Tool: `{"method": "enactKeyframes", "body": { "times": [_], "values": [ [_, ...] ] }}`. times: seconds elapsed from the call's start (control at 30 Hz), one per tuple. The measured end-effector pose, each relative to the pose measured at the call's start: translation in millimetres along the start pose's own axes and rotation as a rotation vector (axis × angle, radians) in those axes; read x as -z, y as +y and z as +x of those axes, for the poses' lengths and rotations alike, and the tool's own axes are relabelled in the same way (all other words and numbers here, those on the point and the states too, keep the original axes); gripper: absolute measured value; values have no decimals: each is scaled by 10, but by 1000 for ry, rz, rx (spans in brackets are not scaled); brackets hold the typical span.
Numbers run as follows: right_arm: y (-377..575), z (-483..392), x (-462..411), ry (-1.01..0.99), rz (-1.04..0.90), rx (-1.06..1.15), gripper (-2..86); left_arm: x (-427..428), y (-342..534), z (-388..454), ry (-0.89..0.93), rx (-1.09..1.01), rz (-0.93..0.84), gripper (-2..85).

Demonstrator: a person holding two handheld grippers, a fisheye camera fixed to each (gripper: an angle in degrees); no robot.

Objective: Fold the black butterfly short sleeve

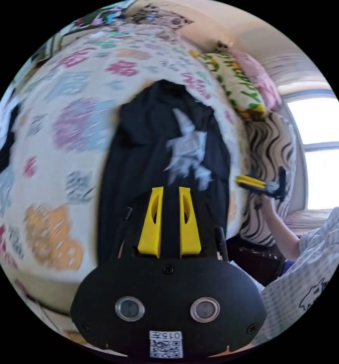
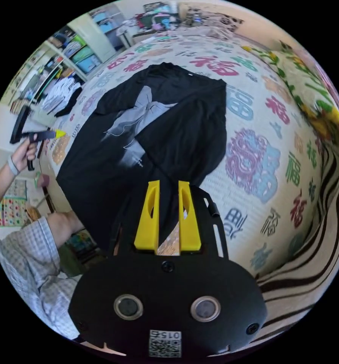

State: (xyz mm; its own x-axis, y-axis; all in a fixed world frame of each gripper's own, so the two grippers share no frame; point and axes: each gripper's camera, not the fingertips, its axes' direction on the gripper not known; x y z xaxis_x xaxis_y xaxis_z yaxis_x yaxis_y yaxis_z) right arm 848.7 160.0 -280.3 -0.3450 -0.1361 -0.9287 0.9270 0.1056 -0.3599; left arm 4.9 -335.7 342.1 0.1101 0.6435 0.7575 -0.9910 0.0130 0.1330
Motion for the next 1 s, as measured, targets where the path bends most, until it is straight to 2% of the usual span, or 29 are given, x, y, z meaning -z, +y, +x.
{"method": "enactKeyframes", "body": {
  "times": [0.1,0.2,0.3,0.37,0.43,0.57,0.7,0.83,1.0],
  "values": [
    [-175,68,-312,64,-91,111,84,-797,-569,519,58,-109,-62,88],
    [-210,177,-509,52,-136,182,81,-1428,-785,719,-72,-109,-179,83],
    [-229,330,-484,-2,-126,199,50,-1531,-790,738,-84,-35,-145,15],
    [-227,466,-445,-57,-96,197,31,-1464,-798,791,-55,4,-114,3],
    [-224,754,-337,-177,-32,122,16,-1310,-877,998,-28,14,-44,-3],
    [-134,1319,-54,-264,145,-54,8,-1257,-1247,1521,50,-66,88,-6],
    [37,2043,98,-345,301,-300,5,-1800,-1859,2170,165,-167,154,-7],
    [197,2557,-112,-370,299,-462,4,-2701,-2176,2711,215,-220,42,-6],
    [230,2747,-408,-346,239,-509,3,-3284,-2163,3094,127,-276,-83,7]
  ]
}}
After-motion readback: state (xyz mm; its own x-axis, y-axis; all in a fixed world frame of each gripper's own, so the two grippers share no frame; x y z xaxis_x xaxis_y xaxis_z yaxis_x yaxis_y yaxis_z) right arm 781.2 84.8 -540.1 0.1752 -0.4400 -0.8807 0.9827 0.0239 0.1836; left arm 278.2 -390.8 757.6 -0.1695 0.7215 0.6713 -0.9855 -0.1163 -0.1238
